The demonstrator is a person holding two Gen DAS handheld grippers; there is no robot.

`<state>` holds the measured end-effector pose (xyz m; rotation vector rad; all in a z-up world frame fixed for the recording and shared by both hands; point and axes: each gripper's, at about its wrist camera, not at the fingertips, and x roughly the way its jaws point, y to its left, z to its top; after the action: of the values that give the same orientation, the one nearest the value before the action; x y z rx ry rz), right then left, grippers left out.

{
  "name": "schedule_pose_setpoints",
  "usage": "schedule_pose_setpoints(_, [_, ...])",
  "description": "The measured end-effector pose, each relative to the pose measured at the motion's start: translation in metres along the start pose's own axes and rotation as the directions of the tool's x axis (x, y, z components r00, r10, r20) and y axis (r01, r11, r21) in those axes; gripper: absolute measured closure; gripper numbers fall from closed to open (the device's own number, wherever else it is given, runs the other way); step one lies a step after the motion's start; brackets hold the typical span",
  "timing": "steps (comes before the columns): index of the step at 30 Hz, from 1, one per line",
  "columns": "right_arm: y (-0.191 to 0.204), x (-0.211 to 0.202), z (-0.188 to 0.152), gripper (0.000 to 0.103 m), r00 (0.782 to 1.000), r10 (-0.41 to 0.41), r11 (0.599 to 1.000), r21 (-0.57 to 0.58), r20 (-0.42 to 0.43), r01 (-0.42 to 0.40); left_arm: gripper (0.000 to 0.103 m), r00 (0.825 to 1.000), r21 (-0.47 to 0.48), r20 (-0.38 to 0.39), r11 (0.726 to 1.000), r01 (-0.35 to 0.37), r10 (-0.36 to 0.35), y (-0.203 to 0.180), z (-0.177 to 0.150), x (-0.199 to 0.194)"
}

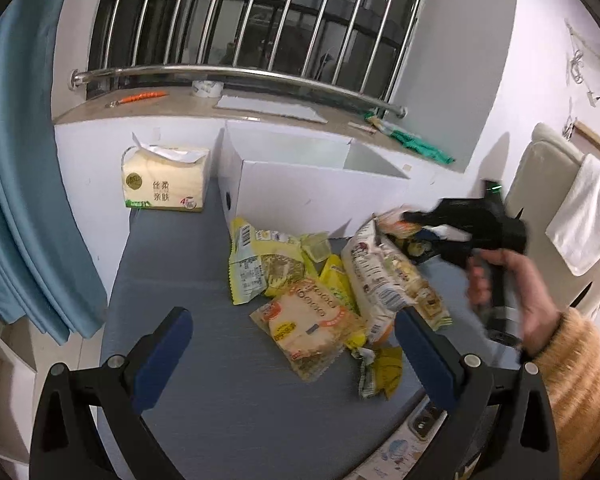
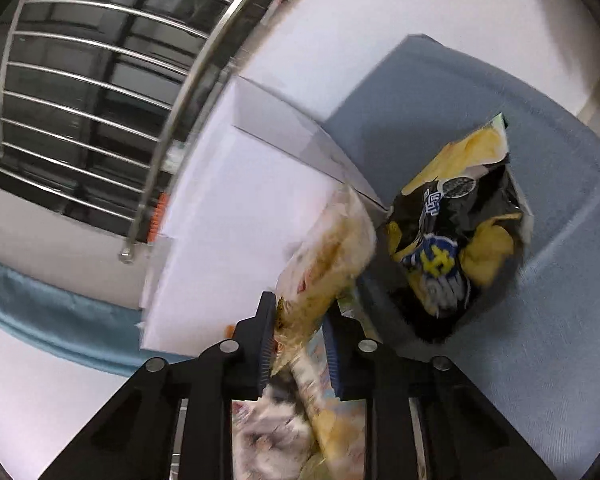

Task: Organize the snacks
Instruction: 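Grasp a yellow corn snack bag with the right gripper while the left gripper grasps a yellow chip bag, then drop both yellow bags into the white box and open both grippers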

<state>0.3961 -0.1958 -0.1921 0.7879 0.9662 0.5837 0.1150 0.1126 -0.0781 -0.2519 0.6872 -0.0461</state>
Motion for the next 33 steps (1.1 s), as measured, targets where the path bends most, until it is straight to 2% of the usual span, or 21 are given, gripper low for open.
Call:
schedule_pose_setpoints(3, [0.014, -0.023, -0.01, 0.086, 0.999, 0.033, 0.997, -0.069, 0.011, -0.033, 0.0, 0.999, 0.001, -0.042, 1.0, -0.018, 0.018, 0.006, 0.006, 0.022])
schedule_pose_setpoints(8, [0.037, -0.066, -0.028, 0.086, 0.997, 0.071, 0.974, -0.219, 0.044, -0.06, 0.0, 0.991, -0.035, -0.128, 0.999, -0.033, 0.028, 0.017, 0.02, 0.068])
schedule_pose_setpoints(10, [0.044, -0.078, -0.036, 0.086, 0.997, 0.067, 0.963, -0.265, 0.04, -0.054, 0.0, 0.986, -0.042, -0.162, 0.999, -0.03, 0.023, 0.018, 0.027, 0.089])
schedule_pose_setpoints(14, [0.057, -0.096, -0.05, 0.086, 0.998, 0.047, 0.933, -0.359, 0.05, -0.026, 0.001, 0.971, -0.019, -0.232, 0.997, -0.071, 0.065, 0.018, 0.043, 0.135])
schedule_pose_setpoints(18, [0.073, -0.111, -0.065, 0.086, 0.997, 0.011, 0.887, -0.461, 0.077, 0.026, 0.001, 0.953, -0.056, -0.301, 0.997, -0.058, 0.038, 0.026, 0.051, 0.173])
schedule_pose_setpoints(19, [0.078, -0.113, -0.07, 0.086, 0.996, -0.009, 0.866, -0.497, 0.089, 0.053, 0.003, 0.95, -0.057, -0.311, 0.997, -0.055, 0.034, 0.026, 0.052, 0.178])
schedule_pose_setpoints(20, [0.083, -0.116, -0.074, 0.086, 0.995, -0.029, 0.845, -0.529, 0.098, 0.077, 0.01, 0.944, -0.062, -0.329, 0.997, -0.042, 0.019, 0.027, 0.051, 0.185])
schedule_pose_setpoints(21, [0.086, -0.118, -0.078, 0.086, 0.994, -0.038, 0.829, -0.553, 0.101, 0.087, 0.019, 0.94, -0.069, -0.342, 0.997, -0.027, 0.002, 0.028, 0.05, 0.19])
schedule_pose_setpoints(22, [0.088, -0.119, -0.08, 0.086, 0.994, -0.04, 0.818, -0.569, 0.099, 0.09, 0.035, 0.933, -0.093, -0.357, 0.996, 0.011, -0.043, 0.029, 0.048, 0.195])
schedule_pose_setpoints(23, [0.091, -0.119, -0.083, 0.086, 0.994, -0.045, 0.804, -0.587, 0.1, 0.096, 0.042, 0.933, -0.118, -0.351, 0.992, 0.036, -0.076, 0.03, 0.047, 0.195])
schedule_pose_setpoints(26, [0.095, -0.12, -0.09, 0.086, 0.993, -0.066, 0.772, -0.626, 0.099, 0.113, 0.055, 0.947, -0.134, -0.305, 0.989, 0.062, -0.1, 0.031, 0.046, 0.181])
schedule_pose_setpoints(29, [0.096, -0.118, -0.091, 0.086, 0.993, -0.067, 0.767, -0.632, 0.092, 0.111, 0.058, 0.968, -0.074, -0.24, 0.996, 0.052, -0.069, 0.023, 0.046, 0.153])
schedule_pose_setpoints(33, [0.099, -0.115, -0.09, 0.086, 0.994, -0.065, 0.765, -0.634, 0.09, 0.107, 0.061, 0.986, -0.043, -0.151, 0.997, 0.059, -0.065, 0.018, 0.051, 0.113])
